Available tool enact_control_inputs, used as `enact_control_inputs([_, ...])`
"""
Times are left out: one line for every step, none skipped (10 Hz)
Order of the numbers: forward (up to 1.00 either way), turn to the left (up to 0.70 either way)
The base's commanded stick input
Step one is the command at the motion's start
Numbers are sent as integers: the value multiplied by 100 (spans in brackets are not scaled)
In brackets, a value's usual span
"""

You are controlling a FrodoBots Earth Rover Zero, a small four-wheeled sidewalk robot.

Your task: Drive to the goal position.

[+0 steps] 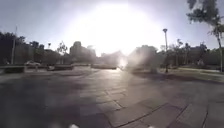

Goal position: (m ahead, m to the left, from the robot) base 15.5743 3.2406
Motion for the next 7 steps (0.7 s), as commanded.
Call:
enact_control_inputs([69,0])
enact_control_inputs([69,0])
enact_control_inputs([69,0])
enact_control_inputs([69,0])
enact_control_inputs([69,0])
enact_control_inputs([69,0])
enact_control_inputs([69,0])
